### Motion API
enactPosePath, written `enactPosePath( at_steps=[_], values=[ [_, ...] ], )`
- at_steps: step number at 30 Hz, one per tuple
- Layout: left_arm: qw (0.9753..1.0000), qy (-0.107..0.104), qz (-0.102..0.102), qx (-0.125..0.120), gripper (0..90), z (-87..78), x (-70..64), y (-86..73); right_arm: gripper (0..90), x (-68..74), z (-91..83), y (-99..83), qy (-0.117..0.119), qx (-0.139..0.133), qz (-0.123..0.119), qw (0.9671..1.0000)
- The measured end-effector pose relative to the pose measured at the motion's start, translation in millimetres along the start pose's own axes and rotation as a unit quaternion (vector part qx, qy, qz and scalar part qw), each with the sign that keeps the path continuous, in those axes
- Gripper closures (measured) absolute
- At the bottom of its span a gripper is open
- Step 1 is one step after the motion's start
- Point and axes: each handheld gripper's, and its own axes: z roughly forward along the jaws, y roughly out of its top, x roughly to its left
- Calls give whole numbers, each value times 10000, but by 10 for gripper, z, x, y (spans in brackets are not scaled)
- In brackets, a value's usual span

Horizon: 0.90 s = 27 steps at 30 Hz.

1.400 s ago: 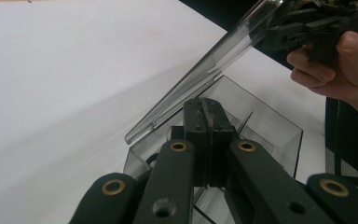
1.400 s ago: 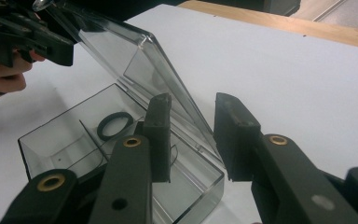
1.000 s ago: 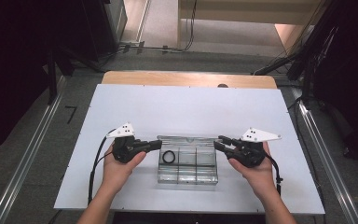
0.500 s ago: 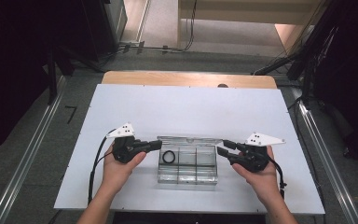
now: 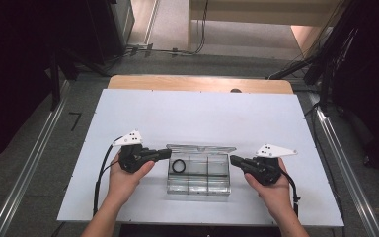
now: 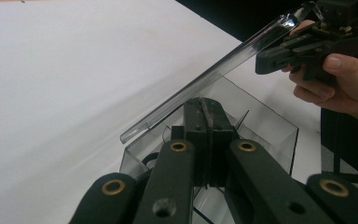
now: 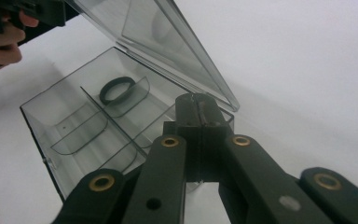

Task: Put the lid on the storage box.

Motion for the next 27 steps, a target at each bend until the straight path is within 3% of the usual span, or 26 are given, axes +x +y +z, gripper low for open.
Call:
enactPosePath(
  at_steps=[13,27],
  values=[
    [10000,-69,48,1,900,-8,-70,-22,877,48,-20,4,139,-81,-106,9998],
    [9999,-104,62,67,900,-43,-145,-119,877,66,-100,-78,185,-72,-46,9998]
  ],
)
